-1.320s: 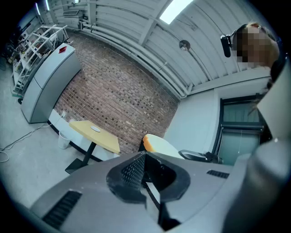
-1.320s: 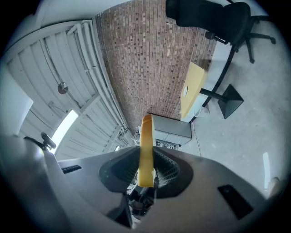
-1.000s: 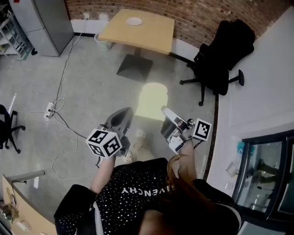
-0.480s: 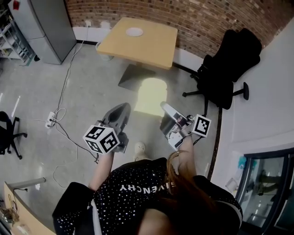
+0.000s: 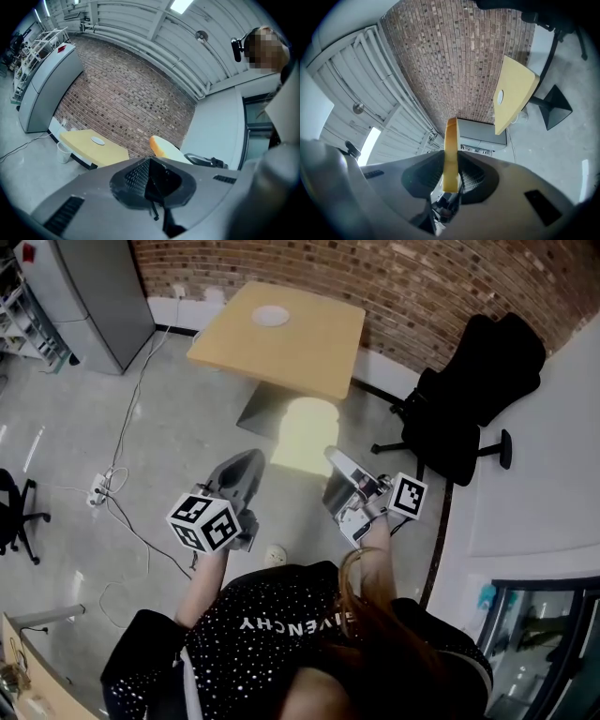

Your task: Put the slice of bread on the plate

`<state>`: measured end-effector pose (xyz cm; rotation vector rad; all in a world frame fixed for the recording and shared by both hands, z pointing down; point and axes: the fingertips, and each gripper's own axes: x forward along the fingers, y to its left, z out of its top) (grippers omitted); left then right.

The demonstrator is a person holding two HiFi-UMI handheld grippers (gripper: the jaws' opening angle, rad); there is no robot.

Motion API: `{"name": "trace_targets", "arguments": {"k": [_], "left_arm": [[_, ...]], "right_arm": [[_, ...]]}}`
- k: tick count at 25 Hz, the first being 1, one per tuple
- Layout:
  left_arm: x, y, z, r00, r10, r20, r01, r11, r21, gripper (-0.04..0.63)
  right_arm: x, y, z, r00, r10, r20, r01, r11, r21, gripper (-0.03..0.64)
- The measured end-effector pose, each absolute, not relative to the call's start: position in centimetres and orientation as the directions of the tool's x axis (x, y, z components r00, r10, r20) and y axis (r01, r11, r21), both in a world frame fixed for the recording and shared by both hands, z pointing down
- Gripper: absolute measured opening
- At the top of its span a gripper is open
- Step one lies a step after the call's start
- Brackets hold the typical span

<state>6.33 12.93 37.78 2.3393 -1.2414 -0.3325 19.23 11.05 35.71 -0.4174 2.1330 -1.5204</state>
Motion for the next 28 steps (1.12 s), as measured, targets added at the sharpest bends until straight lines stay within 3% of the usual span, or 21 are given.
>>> {"name": "trace_targets", "arguments": {"k": [18, 28], "left_arm": [[4.2, 7.3, 40.0, 0.459, -0.889, 0.013, -0.756, -0.382, 0.531, 0.011], [1.6, -3.2, 39.4, 0.483, -0.875, -0.012, -0.733, -0.412, 0.542, 0.011]], "right_arm": [[18.5, 4.4, 38.5, -0.854, -0.49, -0.175, 0.039, 0.276, -0.96, 0.097], [15.5, -5.7, 38.3, -0.849, -0.503, -0.164, 0.022, 0.276, -0.961, 0.097]]}}
